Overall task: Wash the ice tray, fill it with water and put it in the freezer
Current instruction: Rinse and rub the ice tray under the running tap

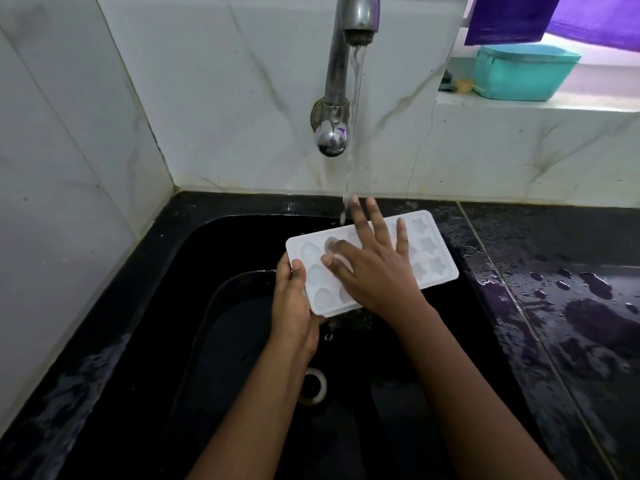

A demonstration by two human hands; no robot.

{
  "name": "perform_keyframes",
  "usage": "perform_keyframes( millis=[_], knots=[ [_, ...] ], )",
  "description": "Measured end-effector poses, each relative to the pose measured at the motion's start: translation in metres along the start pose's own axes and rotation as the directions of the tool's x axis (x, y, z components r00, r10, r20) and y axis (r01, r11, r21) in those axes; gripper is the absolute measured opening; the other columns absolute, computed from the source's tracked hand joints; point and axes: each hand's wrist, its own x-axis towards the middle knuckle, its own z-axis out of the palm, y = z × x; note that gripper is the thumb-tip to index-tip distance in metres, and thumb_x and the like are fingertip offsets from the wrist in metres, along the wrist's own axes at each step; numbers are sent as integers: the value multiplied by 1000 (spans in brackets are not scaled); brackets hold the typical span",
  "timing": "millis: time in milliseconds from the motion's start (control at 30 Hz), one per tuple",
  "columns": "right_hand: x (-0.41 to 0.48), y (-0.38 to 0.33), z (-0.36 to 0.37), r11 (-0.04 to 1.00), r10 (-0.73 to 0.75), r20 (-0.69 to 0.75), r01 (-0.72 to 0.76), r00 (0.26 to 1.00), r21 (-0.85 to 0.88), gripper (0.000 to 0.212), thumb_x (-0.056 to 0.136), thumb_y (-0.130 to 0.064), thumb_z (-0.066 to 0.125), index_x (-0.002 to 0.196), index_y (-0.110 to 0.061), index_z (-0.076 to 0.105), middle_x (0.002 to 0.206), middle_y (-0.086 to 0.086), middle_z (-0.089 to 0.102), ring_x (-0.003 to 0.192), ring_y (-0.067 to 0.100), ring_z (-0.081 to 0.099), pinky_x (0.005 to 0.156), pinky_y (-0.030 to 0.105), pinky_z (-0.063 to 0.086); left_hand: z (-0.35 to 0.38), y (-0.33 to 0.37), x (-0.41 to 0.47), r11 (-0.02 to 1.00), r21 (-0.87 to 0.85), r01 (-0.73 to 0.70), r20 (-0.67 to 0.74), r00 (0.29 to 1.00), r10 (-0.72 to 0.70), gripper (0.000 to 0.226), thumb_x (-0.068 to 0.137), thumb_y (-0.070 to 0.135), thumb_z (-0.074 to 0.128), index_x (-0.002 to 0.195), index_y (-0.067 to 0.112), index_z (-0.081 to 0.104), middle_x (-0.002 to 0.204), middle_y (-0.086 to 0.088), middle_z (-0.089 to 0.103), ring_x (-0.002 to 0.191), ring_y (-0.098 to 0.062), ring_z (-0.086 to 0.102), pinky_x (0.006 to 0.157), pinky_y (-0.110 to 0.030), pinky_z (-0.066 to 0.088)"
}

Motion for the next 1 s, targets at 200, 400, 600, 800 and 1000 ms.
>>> perform_keyframes(
  millis=[200,400,600,800,1000],
  knots=[
    [-3,13,-6,997,14,114,-22,993,73,44,96,-56,23,125,-40,52,158,-5,-18,141,14,-27,111,50,-17,1,-2,-4,1000,-17,-10,-11,1000,9,25,105,24,36,120,27,56,109,-4,71,85,-19,72,68,-39,58],
    [-10,-2,2,998,-53,3,53,999,-35,62,88,-64,11,129,-36,48,154,-7,-25,139,11,-29,109,47,-21,1,-3,-4,999,-32,-17,1,1000,18,26,106,24,35,121,27,56,105,-2,73,85,-20,72,63,-38,58],
    [-13,9,-14,969,-5,93,-18,996,246,37,96,-53,33,113,-35,61,159,-10,-6,143,9,-19,113,46,-13,-2,-6,-5,999,-40,-6,-10,1000,6,29,106,26,36,130,26,52,109,1,72,86,-16,73,61,-37,58],
    [-19,18,-16,981,8,44,-16,999,192,16,91,-29,52,102,-29,64,159,-11,3,145,10,-11,113,43,-12,0,-6,-7,998,-43,37,-22,999,-38,30,106,31,35,132,34,50,115,3,69,98,-22,69,78,-50,57],
    [-21,6,-10,996,-12,82,5,997,93,24,93,-32,43,106,-29,62,159,-4,-10,144,13,-19,112,47,-13,-1,-10,-4,998,-56,32,-30,999,-34,30,106,30,35,131,33,50,116,0,69,97,-23,68,72,-46,59]
  ],
)
